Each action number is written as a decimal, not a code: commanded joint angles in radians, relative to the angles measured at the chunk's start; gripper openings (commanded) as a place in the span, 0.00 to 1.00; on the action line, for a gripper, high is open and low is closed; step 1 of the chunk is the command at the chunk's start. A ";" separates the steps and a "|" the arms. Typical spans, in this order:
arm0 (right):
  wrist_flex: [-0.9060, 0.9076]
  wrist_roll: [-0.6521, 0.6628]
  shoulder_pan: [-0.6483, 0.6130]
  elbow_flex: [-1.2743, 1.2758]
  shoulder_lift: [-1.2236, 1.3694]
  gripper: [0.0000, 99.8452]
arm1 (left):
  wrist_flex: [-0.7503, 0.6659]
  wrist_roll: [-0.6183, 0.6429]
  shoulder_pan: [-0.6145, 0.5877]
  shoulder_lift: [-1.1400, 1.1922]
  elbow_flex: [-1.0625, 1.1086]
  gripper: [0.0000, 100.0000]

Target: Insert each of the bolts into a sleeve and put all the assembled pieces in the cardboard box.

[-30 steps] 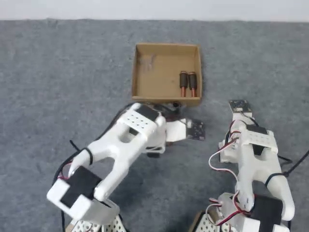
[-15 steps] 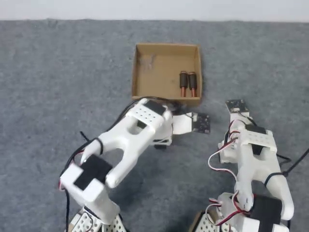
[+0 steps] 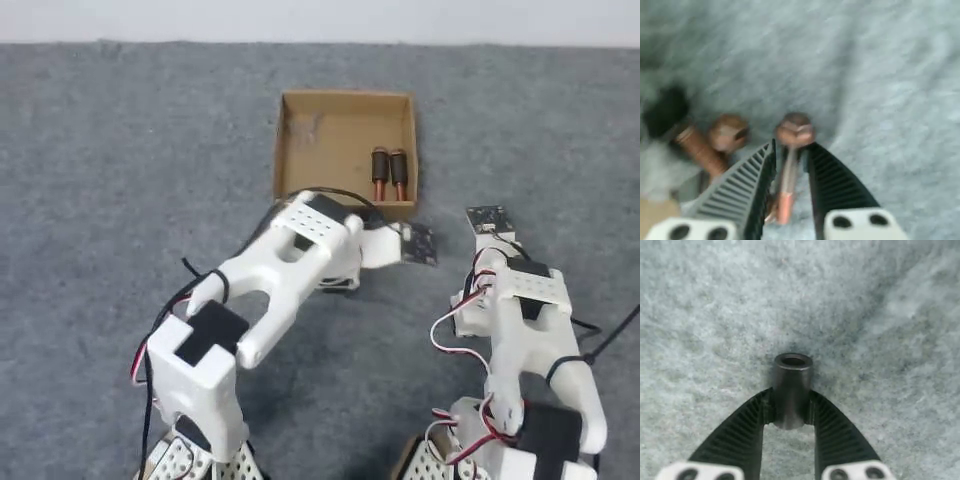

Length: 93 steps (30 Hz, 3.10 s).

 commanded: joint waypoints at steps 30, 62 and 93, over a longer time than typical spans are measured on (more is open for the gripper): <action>0.001 0.014 -0.007 0.000 -0.021 0.01 | 0.075 1.082 -0.150 -0.213 0.128 0.05; 0.004 0.009 -0.005 0.002 -0.019 0.01 | -0.107 1.003 -0.597 -0.345 0.358 0.18; 0.005 0.014 -0.005 0.002 -0.019 0.01 | -0.074 1.046 -0.591 -0.186 0.229 0.01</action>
